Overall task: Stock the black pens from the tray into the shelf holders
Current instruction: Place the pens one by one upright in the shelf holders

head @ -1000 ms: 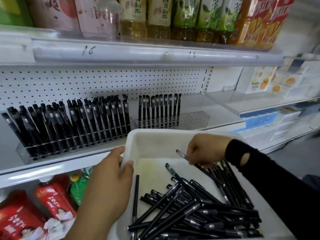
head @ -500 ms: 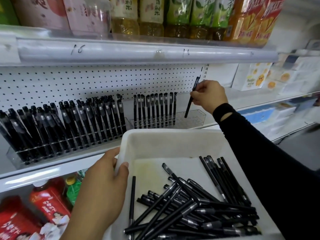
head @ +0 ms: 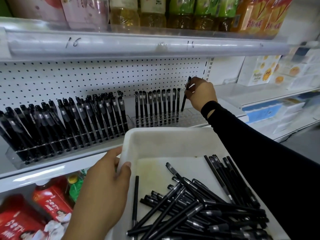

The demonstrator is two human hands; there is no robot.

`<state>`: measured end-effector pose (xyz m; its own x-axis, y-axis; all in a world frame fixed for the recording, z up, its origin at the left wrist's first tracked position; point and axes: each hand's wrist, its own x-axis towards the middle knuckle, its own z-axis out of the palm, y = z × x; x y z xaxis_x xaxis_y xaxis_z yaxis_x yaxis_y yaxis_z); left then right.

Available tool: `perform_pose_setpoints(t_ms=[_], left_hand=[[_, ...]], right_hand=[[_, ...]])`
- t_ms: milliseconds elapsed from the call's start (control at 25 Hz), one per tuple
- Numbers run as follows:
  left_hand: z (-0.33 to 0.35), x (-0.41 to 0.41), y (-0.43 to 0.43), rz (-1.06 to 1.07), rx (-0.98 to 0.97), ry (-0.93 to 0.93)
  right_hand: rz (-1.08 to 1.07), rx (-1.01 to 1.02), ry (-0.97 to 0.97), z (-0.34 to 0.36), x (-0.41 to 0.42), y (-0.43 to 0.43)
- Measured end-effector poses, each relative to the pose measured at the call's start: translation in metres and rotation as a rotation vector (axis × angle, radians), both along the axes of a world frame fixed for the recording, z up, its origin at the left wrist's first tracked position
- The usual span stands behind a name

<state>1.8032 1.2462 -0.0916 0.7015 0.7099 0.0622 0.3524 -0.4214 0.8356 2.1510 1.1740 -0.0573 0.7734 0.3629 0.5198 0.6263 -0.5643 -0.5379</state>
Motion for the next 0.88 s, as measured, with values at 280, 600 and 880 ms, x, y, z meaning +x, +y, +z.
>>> perform_pose_setpoints(t_ms=[280,600,880], left_hand=[[0.0,0.0,0.0,-0.002,0.003,-0.001],[-0.002,0.0,0.002,0.002,0.011,-0.003],[0.001,0.0,-0.003,-0.017,0.019,0.02]], right_hand=[[-0.1,-0.363,0.023,-0.016,0.002,0.011],[-0.09,-0.379,0.055,0.015,-0.043,-0.026],[0.087,-0.643,0.189,0.052,-0.108,-0.08]])
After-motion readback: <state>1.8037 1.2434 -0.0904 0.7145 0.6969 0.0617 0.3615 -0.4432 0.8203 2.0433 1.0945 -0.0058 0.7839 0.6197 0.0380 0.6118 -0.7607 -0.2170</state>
